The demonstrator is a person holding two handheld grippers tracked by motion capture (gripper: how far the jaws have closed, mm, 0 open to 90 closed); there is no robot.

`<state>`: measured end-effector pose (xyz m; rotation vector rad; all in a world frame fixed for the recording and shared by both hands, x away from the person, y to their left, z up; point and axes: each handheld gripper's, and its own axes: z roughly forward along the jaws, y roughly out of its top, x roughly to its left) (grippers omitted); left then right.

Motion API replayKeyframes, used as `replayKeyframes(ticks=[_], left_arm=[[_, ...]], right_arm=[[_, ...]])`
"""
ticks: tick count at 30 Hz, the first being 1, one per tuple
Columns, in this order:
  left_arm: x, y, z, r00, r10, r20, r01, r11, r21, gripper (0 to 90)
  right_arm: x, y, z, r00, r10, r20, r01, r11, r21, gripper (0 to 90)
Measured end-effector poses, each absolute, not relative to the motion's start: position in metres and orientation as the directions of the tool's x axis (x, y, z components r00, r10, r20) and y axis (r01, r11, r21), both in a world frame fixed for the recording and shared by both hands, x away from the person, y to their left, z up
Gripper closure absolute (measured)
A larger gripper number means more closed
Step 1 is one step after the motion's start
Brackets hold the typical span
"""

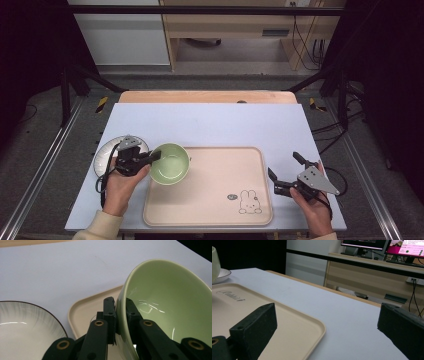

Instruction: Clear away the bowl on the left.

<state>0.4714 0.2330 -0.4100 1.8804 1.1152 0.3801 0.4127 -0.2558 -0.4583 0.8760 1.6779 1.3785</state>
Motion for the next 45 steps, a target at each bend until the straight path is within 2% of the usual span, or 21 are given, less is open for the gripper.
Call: replayKeyframes(ticks=[13,45], left_arm=[[0.469,0.212,-0.409,0.589,0.785,-0.189,0.543,-0.212,0.813,82.7],[0.47,0.167,-0.424,0.646,0.732,-0.216,0.564,-0.267,0.782,82.6]], right_arm=[[0.413,-0.263,-0.458,-0.434,0.891,-0.131,0.033,0.161,0.986,2.8],[0.413,-0.258,-0.459,-0.456,0.88,-0.135,0.049,0.176,0.983,2.9]])
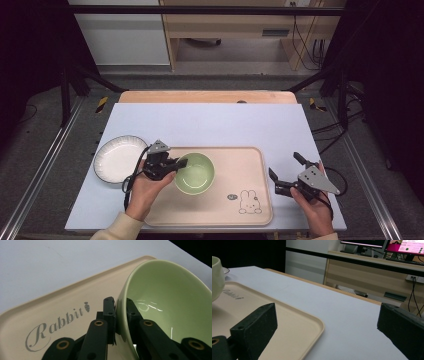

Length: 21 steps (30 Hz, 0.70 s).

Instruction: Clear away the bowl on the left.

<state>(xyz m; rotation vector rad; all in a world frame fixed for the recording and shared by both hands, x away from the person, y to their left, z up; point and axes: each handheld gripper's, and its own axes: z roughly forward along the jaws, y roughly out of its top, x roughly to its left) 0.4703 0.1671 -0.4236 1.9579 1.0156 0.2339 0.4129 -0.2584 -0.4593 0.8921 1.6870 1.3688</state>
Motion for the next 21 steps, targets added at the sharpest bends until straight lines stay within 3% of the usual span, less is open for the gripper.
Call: replayKeyframes(ticks=[21], left_arm=[[0.475,0.152,-0.436,0.653,0.723,-0.228,0.584,-0.287,0.76,82.4]], right_arm=[[0.413,-0.257,-0.459,-0.458,0.879,-0.134,0.05,0.176,0.983,2.9]])
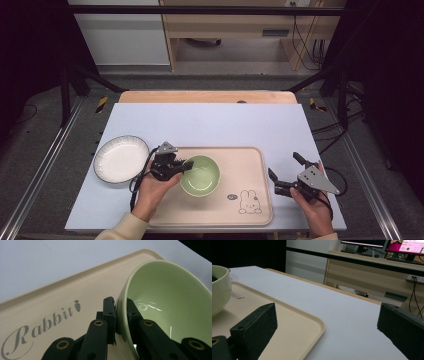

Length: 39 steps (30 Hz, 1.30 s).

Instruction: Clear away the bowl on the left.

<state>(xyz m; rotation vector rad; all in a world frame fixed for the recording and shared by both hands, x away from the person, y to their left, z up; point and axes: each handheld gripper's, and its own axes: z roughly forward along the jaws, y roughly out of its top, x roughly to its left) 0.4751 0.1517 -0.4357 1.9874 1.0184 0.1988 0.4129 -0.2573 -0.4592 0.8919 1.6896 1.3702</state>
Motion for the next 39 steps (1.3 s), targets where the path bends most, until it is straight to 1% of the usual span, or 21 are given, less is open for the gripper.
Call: replayKeyframes(ticks=[21,39], left_arm=[[0.476,0.142,-0.444,0.661,0.714,-0.229,0.594,-0.312,0.742,82.3],[0.48,0.143,-0.449,0.652,0.721,-0.236,0.611,-0.315,0.726,82.8]], right_arm=[[0.413,-0.257,-0.459,-0.461,0.877,-0.134,0.051,0.177,0.983,2.8],[0.413,-0.256,-0.46,-0.466,0.875,-0.133,0.056,0.179,0.982,2.9]])
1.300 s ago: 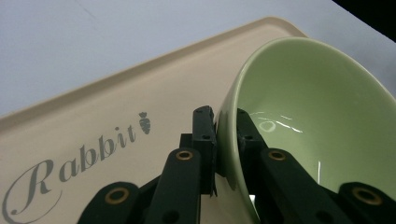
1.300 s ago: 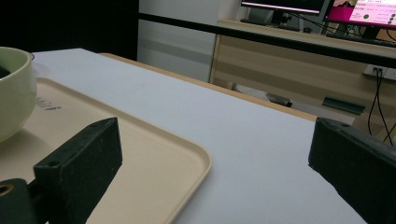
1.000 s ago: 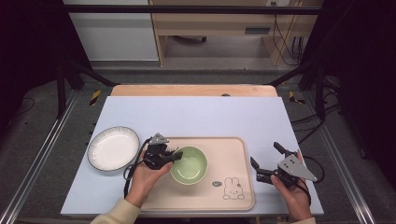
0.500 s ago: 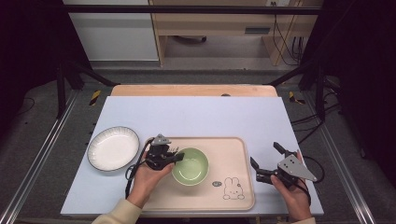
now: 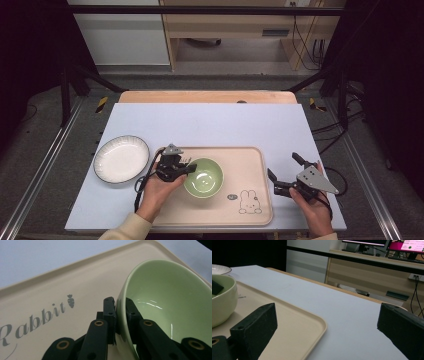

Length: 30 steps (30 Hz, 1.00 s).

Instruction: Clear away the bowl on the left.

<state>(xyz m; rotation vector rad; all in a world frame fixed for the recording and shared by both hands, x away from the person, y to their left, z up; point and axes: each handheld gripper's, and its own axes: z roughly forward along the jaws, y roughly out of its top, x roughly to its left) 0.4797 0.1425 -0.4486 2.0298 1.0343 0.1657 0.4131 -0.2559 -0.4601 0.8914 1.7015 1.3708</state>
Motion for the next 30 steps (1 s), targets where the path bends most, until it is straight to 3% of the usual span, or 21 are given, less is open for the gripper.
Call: replayKeyframes(ticks=[30], left_arm=[[0.4821,0.1374,-0.4551,0.653,0.738,-0.171,0.593,-0.358,0.721,82.3]], right_arm=[[0.4128,-0.2557,-0.4615,-0.456,0.88,-0.135,0.069,0.187,0.98,2.2]])
